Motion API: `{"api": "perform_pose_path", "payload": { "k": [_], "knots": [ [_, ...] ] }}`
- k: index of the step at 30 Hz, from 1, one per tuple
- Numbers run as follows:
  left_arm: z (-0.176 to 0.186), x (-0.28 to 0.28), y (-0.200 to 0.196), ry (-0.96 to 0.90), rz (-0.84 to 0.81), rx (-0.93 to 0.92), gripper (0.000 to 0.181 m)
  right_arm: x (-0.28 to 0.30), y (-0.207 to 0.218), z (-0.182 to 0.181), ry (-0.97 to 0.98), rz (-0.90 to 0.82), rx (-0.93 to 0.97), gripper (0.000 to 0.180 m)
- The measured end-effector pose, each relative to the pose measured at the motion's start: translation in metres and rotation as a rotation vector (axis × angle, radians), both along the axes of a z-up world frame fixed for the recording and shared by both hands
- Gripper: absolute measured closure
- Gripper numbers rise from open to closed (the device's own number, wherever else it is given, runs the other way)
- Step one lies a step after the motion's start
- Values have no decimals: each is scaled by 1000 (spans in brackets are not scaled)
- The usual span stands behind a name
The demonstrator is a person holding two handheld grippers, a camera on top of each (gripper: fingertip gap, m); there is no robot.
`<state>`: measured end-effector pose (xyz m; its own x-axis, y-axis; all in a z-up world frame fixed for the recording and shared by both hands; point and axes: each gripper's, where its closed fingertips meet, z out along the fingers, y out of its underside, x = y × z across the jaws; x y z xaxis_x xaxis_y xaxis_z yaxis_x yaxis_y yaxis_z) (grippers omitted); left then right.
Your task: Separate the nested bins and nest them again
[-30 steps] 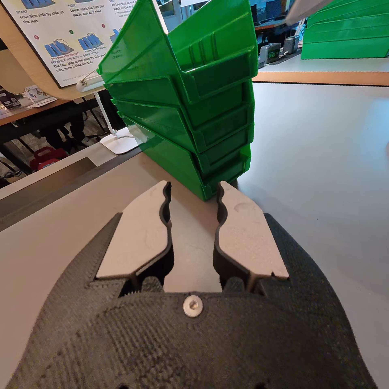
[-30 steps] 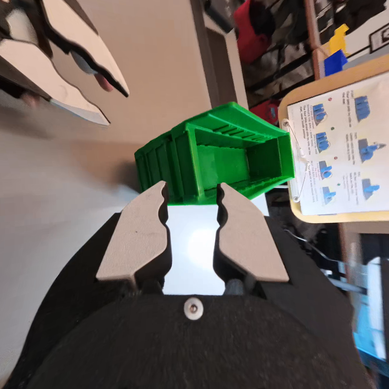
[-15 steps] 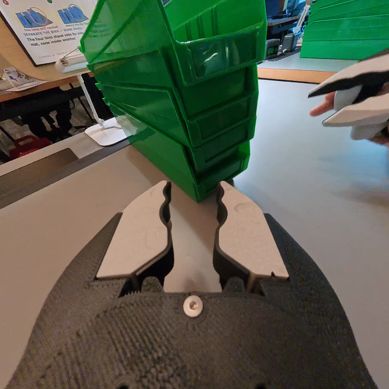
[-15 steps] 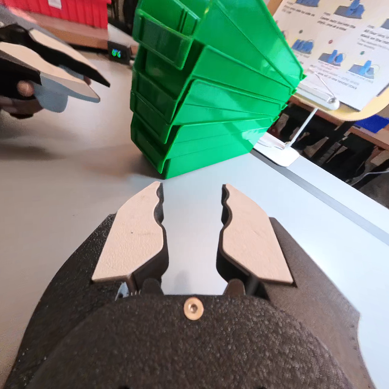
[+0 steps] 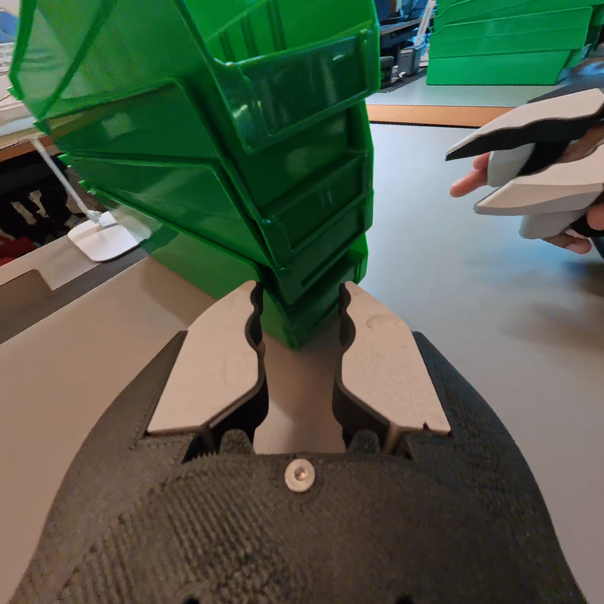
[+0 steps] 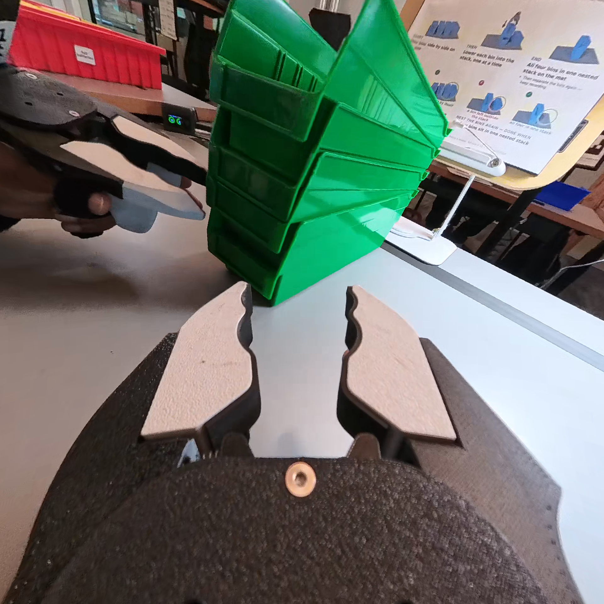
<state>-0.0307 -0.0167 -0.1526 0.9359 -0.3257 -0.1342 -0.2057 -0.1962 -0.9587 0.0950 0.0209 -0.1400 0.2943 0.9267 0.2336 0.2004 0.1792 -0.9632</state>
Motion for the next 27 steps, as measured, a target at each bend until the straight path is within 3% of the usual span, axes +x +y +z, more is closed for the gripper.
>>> {"api": "perform_pose_path", "payload": {
  "k": [19,27],
  "knots": [
    [44,-21,-55,7,38,154,142,8,3,9,53,-12,-2,127],
    [38,-27,-55,27,60,131,143,2,-2,1,16,12,-2,129]
  ]
}}
